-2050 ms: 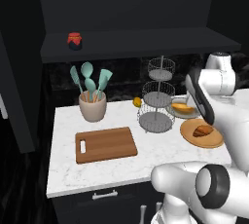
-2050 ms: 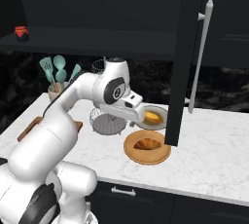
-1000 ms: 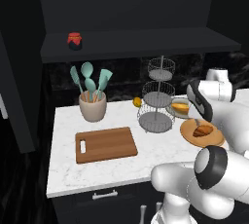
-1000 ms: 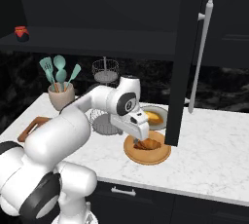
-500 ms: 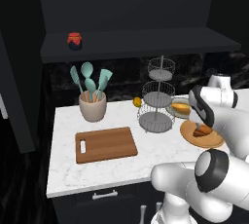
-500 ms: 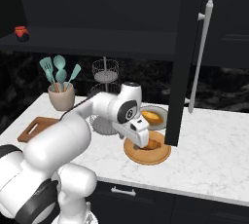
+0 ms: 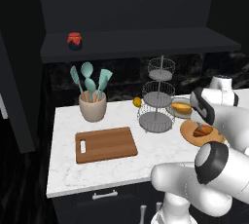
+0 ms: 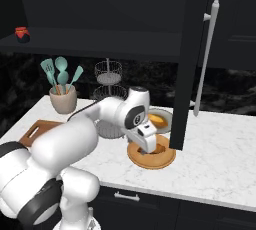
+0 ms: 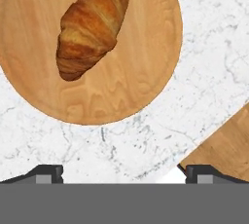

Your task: From the different types of pastries on the counter, select a croissant and place it on the cutting board. Then retrieve a jar of jam from the cabinet and place it alongside the croissant on the cutting board.

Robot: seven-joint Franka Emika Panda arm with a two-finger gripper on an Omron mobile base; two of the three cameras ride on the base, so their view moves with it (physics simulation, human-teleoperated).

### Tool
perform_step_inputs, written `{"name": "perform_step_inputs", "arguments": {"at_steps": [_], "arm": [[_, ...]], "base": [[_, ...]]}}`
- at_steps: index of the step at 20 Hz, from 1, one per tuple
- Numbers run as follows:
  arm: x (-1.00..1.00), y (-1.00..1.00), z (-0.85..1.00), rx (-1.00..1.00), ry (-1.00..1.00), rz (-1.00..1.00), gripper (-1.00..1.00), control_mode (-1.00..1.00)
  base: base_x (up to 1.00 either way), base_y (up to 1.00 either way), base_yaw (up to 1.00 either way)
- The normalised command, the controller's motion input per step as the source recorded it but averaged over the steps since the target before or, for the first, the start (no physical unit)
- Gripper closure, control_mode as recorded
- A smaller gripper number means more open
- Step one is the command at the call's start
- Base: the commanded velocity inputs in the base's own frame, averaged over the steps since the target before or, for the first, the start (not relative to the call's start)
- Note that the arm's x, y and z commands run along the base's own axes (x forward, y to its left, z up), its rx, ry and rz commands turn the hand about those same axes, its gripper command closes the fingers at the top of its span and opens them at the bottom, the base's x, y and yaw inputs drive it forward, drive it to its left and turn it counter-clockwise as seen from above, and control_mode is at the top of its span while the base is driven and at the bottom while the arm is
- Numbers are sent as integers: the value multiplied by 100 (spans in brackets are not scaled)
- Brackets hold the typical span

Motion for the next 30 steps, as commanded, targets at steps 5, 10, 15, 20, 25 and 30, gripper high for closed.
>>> {"name": "perform_step_inputs", "arguments": {"at_steps": [5,10,15,20,25,30], "arm": [[21,-9,-7,0,0,-2,-100,-100],[27,-1,-15,0,0,-2,-100,-100],[34,-6,-14,0,0,-2,-100,-100],[13,-22,-13,0,0,-2,-100,-100],[1,-15,-19,0,0,-2,-100,-100],[13,-1,-21,0,0,0,-100,-100]], "base": [[0,0,0],[0,0,0],[0,0,0],[0,0,0],[0,0,0],[0,0,0]]}}
